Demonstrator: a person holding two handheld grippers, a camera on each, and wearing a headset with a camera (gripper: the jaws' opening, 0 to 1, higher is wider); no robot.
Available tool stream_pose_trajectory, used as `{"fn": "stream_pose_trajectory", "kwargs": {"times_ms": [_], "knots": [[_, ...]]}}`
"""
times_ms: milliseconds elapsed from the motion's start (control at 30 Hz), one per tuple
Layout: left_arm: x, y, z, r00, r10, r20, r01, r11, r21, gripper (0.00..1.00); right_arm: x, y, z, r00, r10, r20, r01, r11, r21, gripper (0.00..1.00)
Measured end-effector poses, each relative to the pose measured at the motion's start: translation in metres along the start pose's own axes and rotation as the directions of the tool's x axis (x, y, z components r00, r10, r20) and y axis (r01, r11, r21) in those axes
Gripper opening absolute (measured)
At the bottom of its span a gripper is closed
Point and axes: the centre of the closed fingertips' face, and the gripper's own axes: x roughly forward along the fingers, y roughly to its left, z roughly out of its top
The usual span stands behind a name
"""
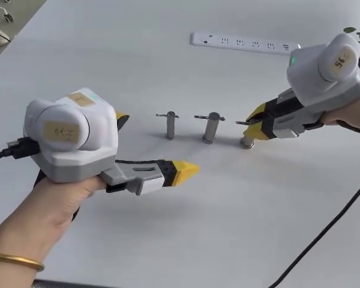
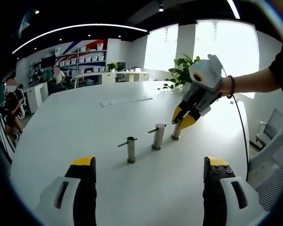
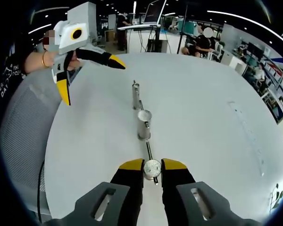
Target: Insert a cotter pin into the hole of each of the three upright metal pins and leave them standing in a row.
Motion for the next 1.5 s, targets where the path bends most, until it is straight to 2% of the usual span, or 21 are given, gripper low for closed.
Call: {"fn": "stream_pose_trajectory", "kwargs": {"times_ms": [333,600,767,933,1100,1167,1267,1367,1500], "knots": [[0.0,-0.002,-0.001,0.9999,-0.011,-0.003,0.011,1.0,-0.001,0.97,0.001,-0.002,0.001,0.9994,0.035,0.003,-0.035,0.999,-0.005,0.09],[-0.001,-0.002,-0.001,0.9999,-0.012,-0.006,0.012,1.0,0.0,0.99,0.002,-0.001,0.001,0.9977,0.06,0.032,-0.062,0.997,0.045,0.09],[0.0,-0.005,-0.002,0.9997,-0.023,-0.013,0.023,1.0,0.003,0.99,0.003,0.0,0.001,0.9975,0.066,0.025,-0.067,0.997,0.035,0.1],[0.0,-0.005,-0.004,0.9996,-0.022,-0.02,0.022,1.0,0.006,0.99,0.001,-0.003,0.003,0.9988,0.042,0.026,-0.043,0.998,0.04,0.15],[-0.002,0.0,-0.002,0.9998,-0.007,-0.016,0.007,1.0,0.002,0.99,-0.009,-0.003,0.014,0.9983,-0.001,0.058,-0.005,0.995,0.102,0.22],[-0.003,0.002,-0.003,0.9998,0.001,-0.019,-0.001,1.0,0.001,0.99,-0.013,-0.004,0.021,0.9951,-0.027,0.095,0.012,0.988,0.156,0.27],[-0.004,0.004,-0.003,0.9997,0.008,-0.022,-0.008,1.0,-0.005,0.99,-0.022,-0.005,0.026,0.9903,-0.076,0.116,0.044,0.966,0.257,0.35],[-0.005,0.005,0.0,0.9996,0.015,-0.022,-0.015,1.0,-0.005,0.99,-0.029,-0.003,0.028,0.9844,-0.114,0.134,0.076,0.961,0.265,0.41],[-0.007,0.007,0.008,0.9996,0.029,0.005,-0.029,0.999,-0.025,0.98,-0.038,0.007,0.026,0.9762,-0.158,0.148,0.097,0.93,0.355,0.43]]}}
